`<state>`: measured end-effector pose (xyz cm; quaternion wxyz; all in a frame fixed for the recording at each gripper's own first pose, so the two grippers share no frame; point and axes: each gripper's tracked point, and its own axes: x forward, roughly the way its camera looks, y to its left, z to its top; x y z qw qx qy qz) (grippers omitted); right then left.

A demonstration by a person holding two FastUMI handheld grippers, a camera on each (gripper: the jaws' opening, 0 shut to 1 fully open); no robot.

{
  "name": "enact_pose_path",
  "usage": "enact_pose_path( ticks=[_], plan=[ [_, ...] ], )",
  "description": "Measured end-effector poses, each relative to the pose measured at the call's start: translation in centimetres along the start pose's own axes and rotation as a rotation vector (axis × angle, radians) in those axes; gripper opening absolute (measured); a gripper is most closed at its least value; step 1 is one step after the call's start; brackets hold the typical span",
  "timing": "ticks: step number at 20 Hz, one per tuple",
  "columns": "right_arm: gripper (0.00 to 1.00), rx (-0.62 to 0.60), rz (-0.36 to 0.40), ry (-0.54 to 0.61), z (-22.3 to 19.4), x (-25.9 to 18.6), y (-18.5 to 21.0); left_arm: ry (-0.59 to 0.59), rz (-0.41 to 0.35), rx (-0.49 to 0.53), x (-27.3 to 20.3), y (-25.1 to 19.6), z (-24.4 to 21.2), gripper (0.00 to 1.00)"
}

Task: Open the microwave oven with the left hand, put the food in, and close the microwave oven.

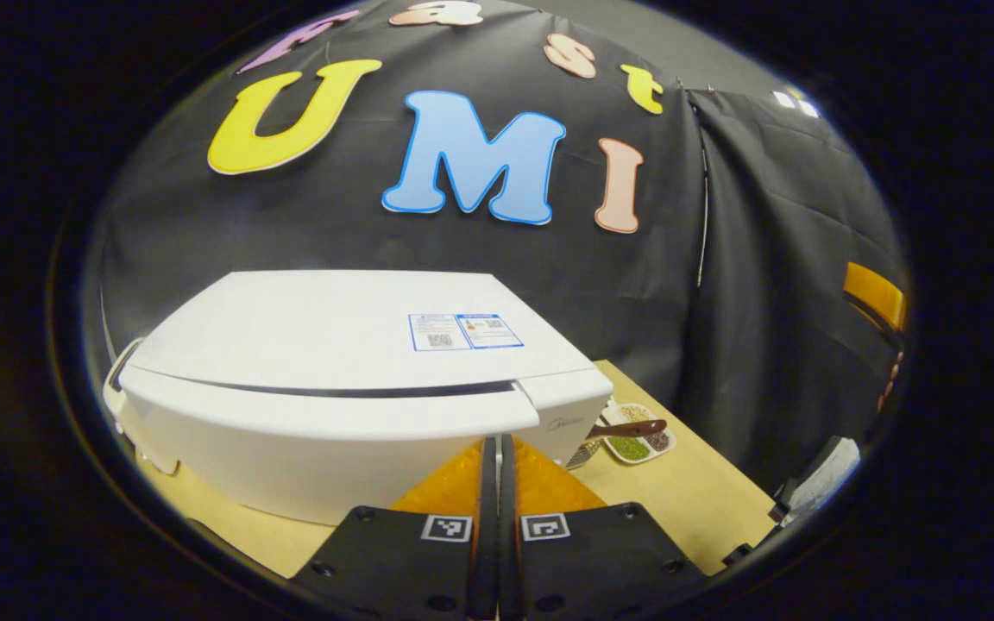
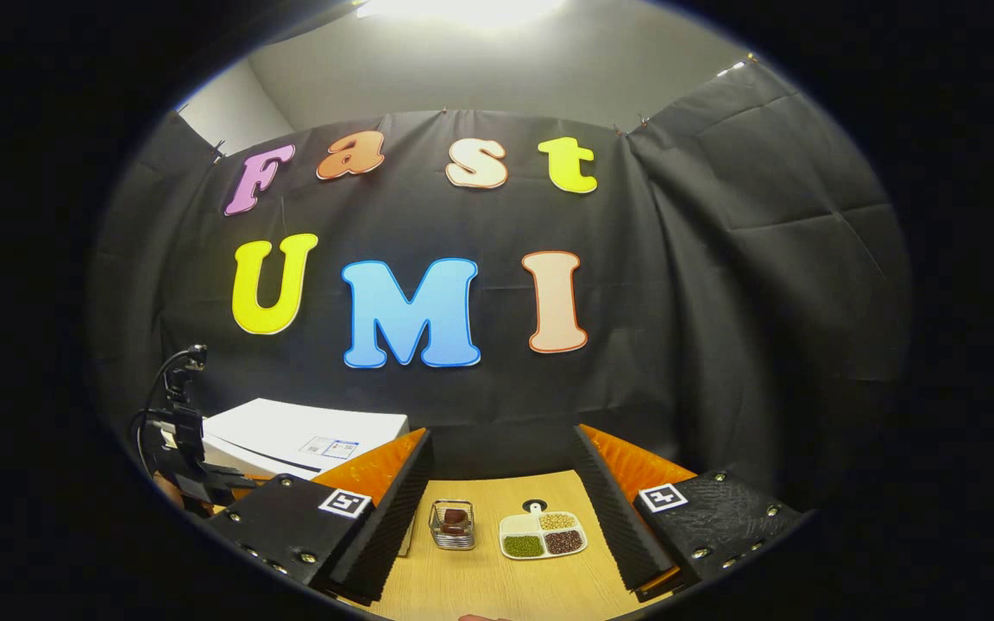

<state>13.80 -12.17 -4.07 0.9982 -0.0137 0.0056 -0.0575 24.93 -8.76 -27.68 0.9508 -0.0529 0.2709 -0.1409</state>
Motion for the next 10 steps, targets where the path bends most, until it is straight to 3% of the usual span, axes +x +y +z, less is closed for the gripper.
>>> enact_pose_path(
  ticks=[10],
  plan=[
    [0.97,0.001,0.003,0.001,-0.13,0.34,0.04,-0.032,0.04,-0.048,0.18,0.36,0.35,0.07]
  ],
)
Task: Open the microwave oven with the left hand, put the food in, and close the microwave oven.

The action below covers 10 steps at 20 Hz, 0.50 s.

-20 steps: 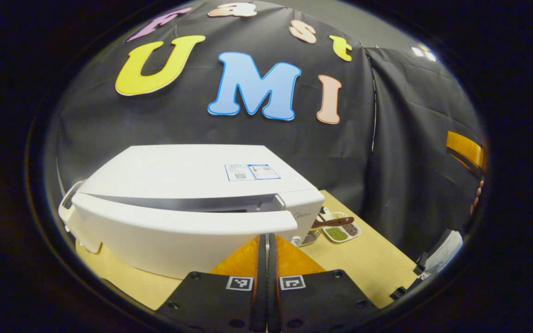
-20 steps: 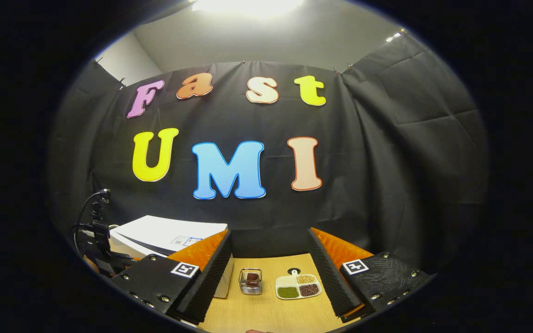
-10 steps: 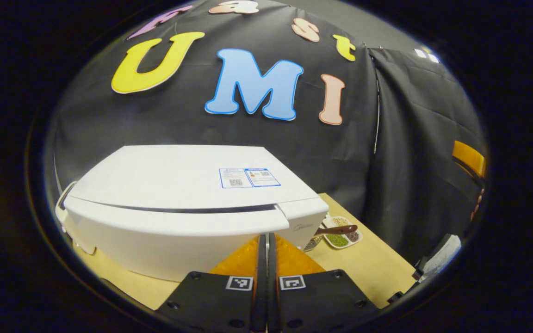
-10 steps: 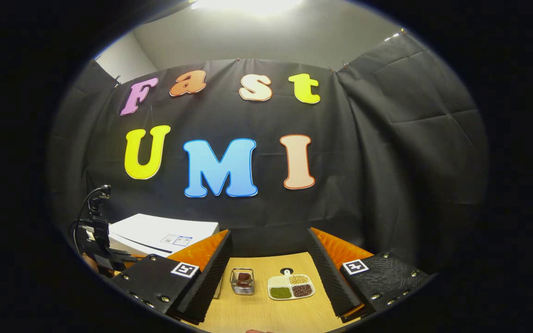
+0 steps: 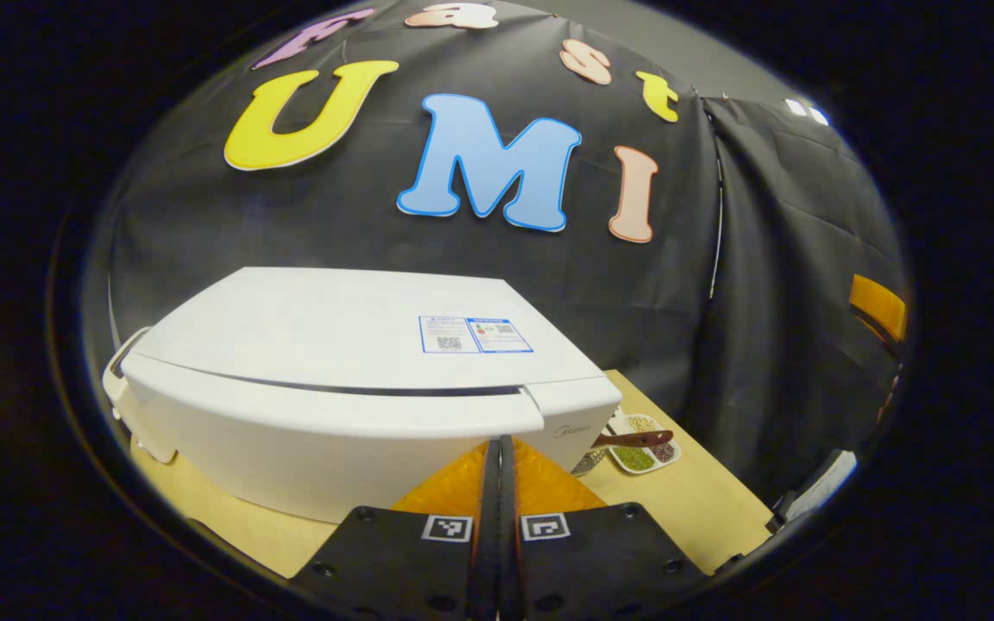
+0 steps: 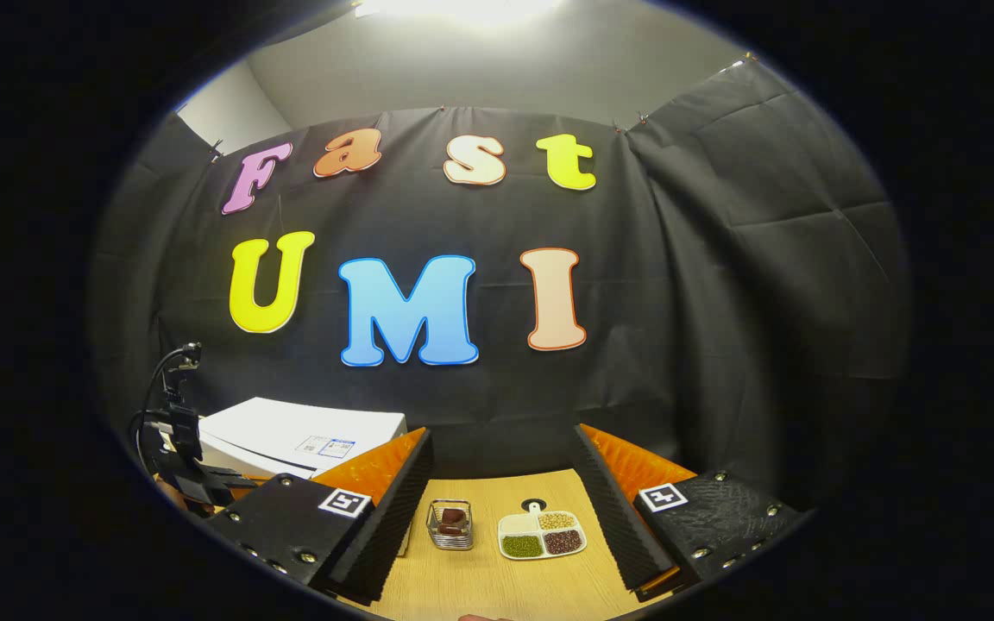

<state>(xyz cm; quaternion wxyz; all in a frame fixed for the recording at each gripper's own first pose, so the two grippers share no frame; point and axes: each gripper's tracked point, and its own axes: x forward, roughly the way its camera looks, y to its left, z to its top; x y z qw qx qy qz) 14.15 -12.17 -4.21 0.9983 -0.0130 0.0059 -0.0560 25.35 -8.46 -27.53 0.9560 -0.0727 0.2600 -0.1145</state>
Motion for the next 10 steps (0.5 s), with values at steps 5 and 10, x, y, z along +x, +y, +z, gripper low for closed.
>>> enact_pose_path(
  ticks=[5,10],
  plan=[
    [0.97,-0.021,0.007,-0.005,0.1,-0.6,-0.1,0.012,0.02,0.015,0.9,0.3,0.0,0.07],
    [0.97,-0.021,0.027,-0.028,1.1,-0.9,1.0,-0.063,0.125,0.066,-1.8,1.9,2.9,0.07]
  ],
)
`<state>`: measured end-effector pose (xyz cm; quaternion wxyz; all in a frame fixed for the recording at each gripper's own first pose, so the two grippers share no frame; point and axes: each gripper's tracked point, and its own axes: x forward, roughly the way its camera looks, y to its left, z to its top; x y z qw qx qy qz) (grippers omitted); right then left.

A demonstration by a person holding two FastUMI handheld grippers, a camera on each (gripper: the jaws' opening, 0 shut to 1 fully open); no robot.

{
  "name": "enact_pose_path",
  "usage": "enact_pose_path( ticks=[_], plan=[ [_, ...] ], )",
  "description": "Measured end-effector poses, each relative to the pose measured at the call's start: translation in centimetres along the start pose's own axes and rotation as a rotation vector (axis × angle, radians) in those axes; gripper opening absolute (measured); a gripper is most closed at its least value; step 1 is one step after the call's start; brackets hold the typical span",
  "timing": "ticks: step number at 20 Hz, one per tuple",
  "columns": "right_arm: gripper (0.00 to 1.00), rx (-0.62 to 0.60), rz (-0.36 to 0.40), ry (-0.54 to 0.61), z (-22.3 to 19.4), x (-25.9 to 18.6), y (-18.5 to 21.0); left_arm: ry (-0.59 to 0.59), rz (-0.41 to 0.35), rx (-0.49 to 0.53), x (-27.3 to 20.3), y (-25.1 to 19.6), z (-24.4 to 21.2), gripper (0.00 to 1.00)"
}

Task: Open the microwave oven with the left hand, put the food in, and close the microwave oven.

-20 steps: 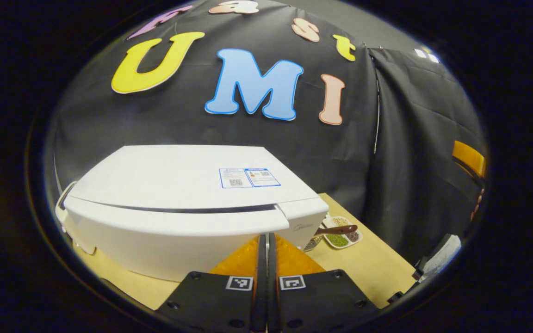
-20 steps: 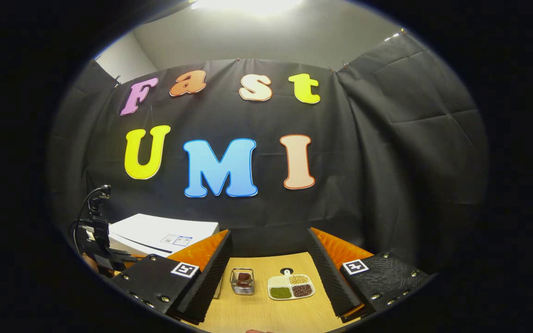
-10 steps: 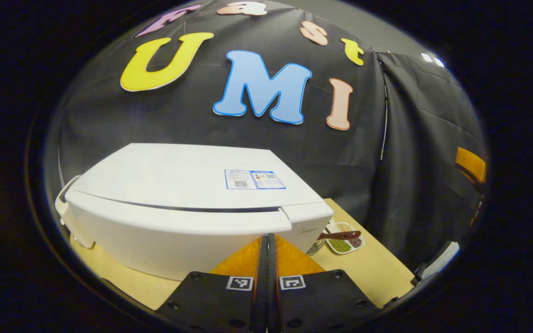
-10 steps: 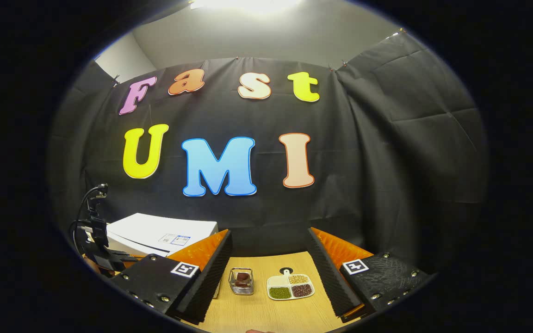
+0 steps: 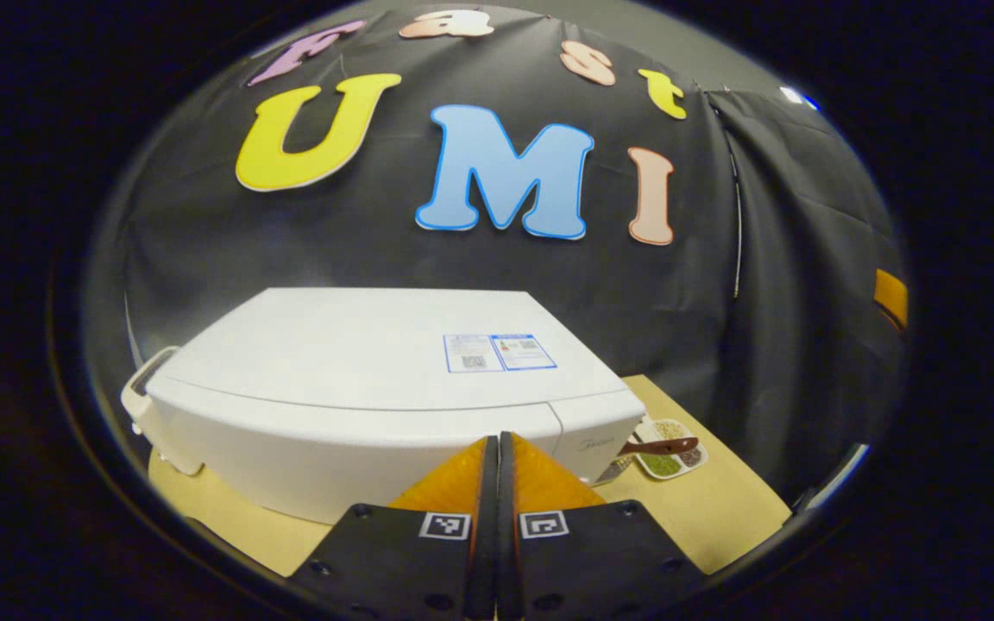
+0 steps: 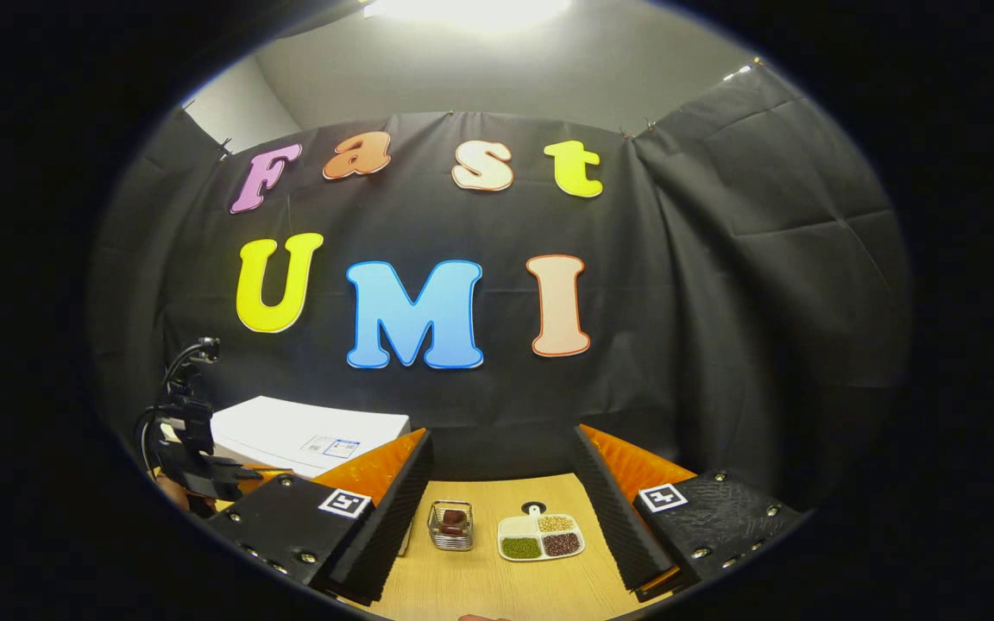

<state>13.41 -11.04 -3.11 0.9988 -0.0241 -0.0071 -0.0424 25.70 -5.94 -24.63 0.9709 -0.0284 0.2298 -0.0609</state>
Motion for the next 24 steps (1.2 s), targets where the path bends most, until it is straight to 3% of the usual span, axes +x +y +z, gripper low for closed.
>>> enact_pose_path(
  ticks=[1,4,5,9,13,18,24],
  plan=[
    [0.97,-0.001,0.016,-0.008,0.4,-0.1,0.8,-0.044,-0.011,0.016,-1.3,0.0,1.4,0.07],
    [0.97,0.014,0.058,-0.028,2.1,-0.5,2.9,-0.154,0.042,0.109,-7.7,1.1,5.6,0.98],
    [0.97,0.019,0.063,-0.029,2.6,-0.7,3.5,-0.199,0.062,0.128,-10.1,1.7,7.5,0.94],
    [0.97,0.012,0.073,-0.034,5.1,-2.3,5.4,-0.372,0.104,0.096,-19.7,3.1,14.0,0.94],
    [0.97,0.035,0.061,-0.022,7.1,-4.4,6.6,-0.449,0.125,0.1,-26.8,4.4,17.6,0.95],
    [0.97,0.018,0.062,-0.034,8.5,-6.0,7.3,-0.478,0.146,0.085,-30.1,5.0,18.3,0.95],
    [0.97,0.026,0.098,0.006,7.3,-6.3,6.9,-0.485,0.167,0.092,-30.1,3.4,18.5,0.94]
  ],
)
